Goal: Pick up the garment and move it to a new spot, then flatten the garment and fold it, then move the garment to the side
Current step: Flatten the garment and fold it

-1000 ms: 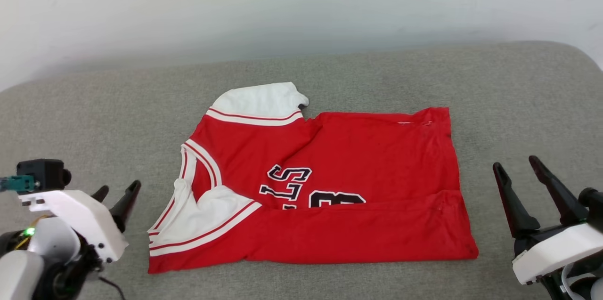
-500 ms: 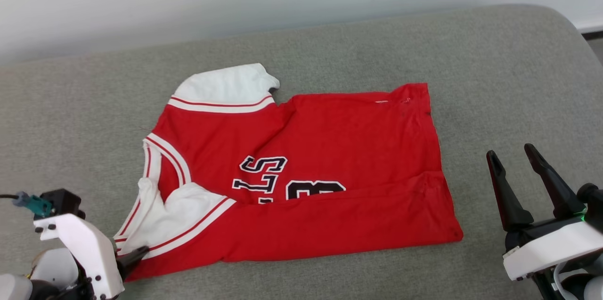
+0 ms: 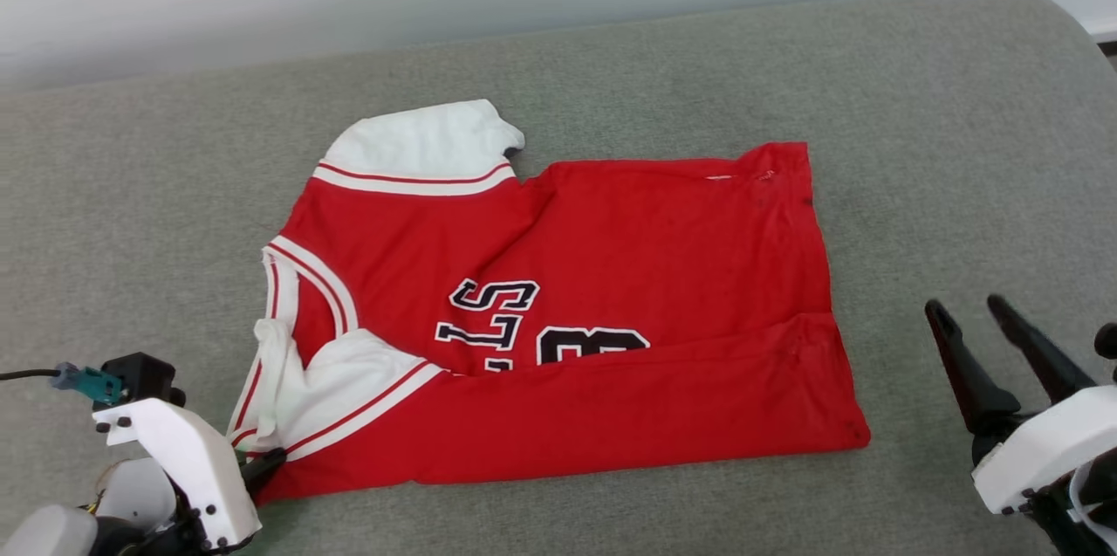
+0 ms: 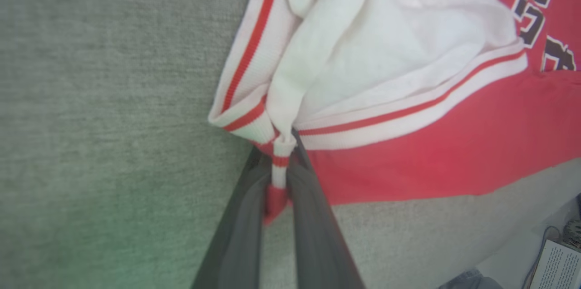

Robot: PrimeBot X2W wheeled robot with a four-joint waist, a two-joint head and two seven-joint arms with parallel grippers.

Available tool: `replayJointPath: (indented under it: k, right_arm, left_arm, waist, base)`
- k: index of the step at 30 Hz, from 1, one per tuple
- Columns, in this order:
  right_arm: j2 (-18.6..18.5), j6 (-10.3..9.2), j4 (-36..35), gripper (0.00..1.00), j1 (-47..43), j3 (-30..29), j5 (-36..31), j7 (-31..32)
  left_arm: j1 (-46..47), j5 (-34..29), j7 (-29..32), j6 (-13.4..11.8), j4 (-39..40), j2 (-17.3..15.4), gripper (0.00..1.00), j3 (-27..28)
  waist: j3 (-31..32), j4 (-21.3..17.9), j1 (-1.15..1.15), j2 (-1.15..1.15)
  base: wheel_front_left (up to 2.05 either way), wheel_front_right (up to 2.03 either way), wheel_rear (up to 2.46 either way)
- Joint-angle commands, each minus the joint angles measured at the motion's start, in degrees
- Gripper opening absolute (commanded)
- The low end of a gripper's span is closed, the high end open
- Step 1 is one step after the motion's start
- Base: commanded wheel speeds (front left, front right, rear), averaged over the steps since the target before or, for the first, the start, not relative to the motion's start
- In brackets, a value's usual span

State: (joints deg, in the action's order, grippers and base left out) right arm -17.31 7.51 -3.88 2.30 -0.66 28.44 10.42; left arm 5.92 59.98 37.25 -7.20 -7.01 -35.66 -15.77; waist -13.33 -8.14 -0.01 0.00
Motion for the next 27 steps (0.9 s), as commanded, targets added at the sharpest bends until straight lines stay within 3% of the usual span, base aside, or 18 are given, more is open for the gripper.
replayJointPath:
  k: [1, 6, 10, 20, 21, 22, 23, 27]
  right_arm:
    - [-0.84, -0.04, 0.50, 1.00, 0.45, 0.11, 1.21, 2.29]
    - [-4.49, -0.04, 4.20, 1.00, 1.29, -0.06, 6.50, 19.20]
    - [-5.25, -0.04, 6.36, 1.00, 2.47, -0.25, 8.95, 30.64]
    - [-1.46, -0.04, 12.12, 1.00, 5.73, 4.70, 9.88, 38.84]
    - [-1.02, -0.04, 12.98, 0.82, 5.77, 5.61, 10.14, 39.21]
    - [-0.70, -0.03, 13.79, 0.23, 5.67, 6.49, 10.52, 39.57]
    - [-0.41, -0.02, 14.60, 0.00, 5.59, 7.18, 10.88, 39.88]
    - [-0.84, -0.02, 15.48, 0.00, 6.17, 8.36, 11.63, 39.39]
  left_arm:
    - [-1.54, -0.17, 0.23, 0.17, -1.43, 2.46, 0.00, -2.25]
    - [0.75, -2.56, -3.14, 0.34, 1.23, 2.15, 0.00, -1.76]
    - [1.90, -4.25, -4.95, -0.11, 5.28, 1.90, 0.00, -1.52]
    - [3.77, -7.02, -6.53, -1.42, 12.16, 2.83, 0.00, -2.73]
    - [3.79, -7.30, -6.75, -1.66, 12.27, 2.90, 0.00, -2.84]
    - [3.70, -7.44, -6.86, -1.79, 12.34, 3.07, 0.00, -2.93]
    - [3.50, -7.45, -6.92, -1.88, 12.28, 3.18, 0.00, -3.12]
    - [3.28, -7.39, -7.31, -1.87, 12.08, 3.53, 0.00, -3.19]
  waist:
    - [0.72, 0.98, 0.01, 0.00]
    - [1.60, 3.52, 0.01, 0.00]
    - [1.18, 5.67, 0.01, 0.00]
    - [-2.28, 9.05, 0.01, 0.00]
    - [-2.43, 9.17, 0.01, 0.00]
    - [-2.50, 9.27, 0.01, 0.00]
    - [-2.49, 9.34, 0.01, 0.00]
    - [-2.32, 9.34, 0.01, 0.00]
  base:
    - [0.00, 0.00, 0.00]
    - [0.00, 0.00, 0.00]
    - [0.00, 0.00, 0.00]
    - [0.00, 0.00, 0.00]
    - [0.00, 0.00, 0.00]
    - [0.00, 0.00, 0.00]
    - [0.00, 0.00, 0.00]
    - [0.00, 0.00, 0.00]
